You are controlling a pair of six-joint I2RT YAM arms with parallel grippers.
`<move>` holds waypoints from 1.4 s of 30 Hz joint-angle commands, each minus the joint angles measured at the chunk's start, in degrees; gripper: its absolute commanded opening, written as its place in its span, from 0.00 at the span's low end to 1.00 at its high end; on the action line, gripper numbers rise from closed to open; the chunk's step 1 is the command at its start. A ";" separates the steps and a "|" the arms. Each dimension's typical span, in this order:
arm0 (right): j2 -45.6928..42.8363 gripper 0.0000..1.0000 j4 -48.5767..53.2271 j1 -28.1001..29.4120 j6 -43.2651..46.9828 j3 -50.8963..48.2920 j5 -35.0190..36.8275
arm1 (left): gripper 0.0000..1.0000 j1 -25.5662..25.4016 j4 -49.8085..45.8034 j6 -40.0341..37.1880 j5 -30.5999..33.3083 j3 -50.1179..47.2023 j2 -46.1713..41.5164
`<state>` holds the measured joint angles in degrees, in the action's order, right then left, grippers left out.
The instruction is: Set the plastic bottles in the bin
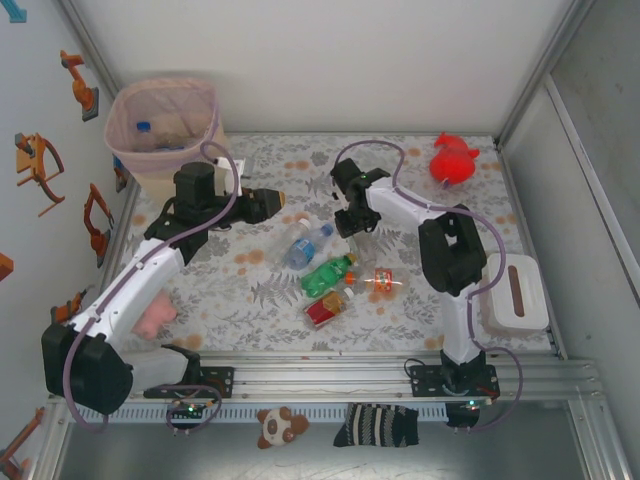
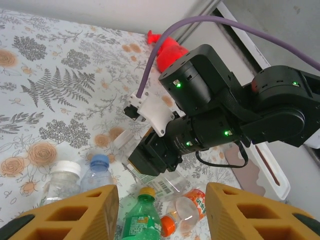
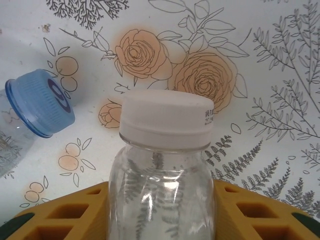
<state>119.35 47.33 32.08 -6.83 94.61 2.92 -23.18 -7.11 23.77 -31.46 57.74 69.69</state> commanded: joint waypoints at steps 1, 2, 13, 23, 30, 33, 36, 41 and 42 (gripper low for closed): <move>-4.53 0.46 -0.73 -1.22 0.11 -0.18 2.32 | 0.50 -0.26 6.20 1.67 0.15 -1.21 -2.65; -5.42 0.46 -0.92 -1.37 0.07 -0.45 2.58 | 0.50 -0.34 6.80 1.86 0.24 -1.37 -2.80; -18.71 0.45 -2.63 -1.93 0.50 -1.68 0.40 | 0.53 -1.15 15.36 3.29 -1.14 -2.49 -3.73; -33.03 0.43 -6.40 -1.91 2.83 -3.18 -8.37 | 0.63 -2.60 21.42 1.29 -3.93 -2.06 -5.65; -41.81 0.43 -10.50 -1.84 5.47 -5.03 -17.93 | 0.70 -4.49 25.45 -0.68 -6.38 -0.74 -7.31; -45.33 0.42 -13.35 -1.82 5.46 -6.00 -22.13 | 0.75 -5.56 25.93 -1.90 -7.92 0.59 -7.56; -48.62 0.42 -17.05 -1.82 4.84 -7.45 -26.15 | 0.79 -6.93 25.88 -3.19 -9.73 2.40 -7.55; -53.20 0.40 -23.41 -1.84 3.73 -9.60 -33.77 | 0.83 -9.87 25.63 -5.69 -12.72 5.51 -7.11; -54.02 0.40 -24.90 -1.83 3.55 -10.01 -35.17 | 0.84 -10.19 25.63 -5.88 -13.31 6.09 -6.90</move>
<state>67.64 29.47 30.17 -2.90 85.69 -25.12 -32.29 16.34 20.82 -40.88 61.17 63.33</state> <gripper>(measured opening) 0.418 0.831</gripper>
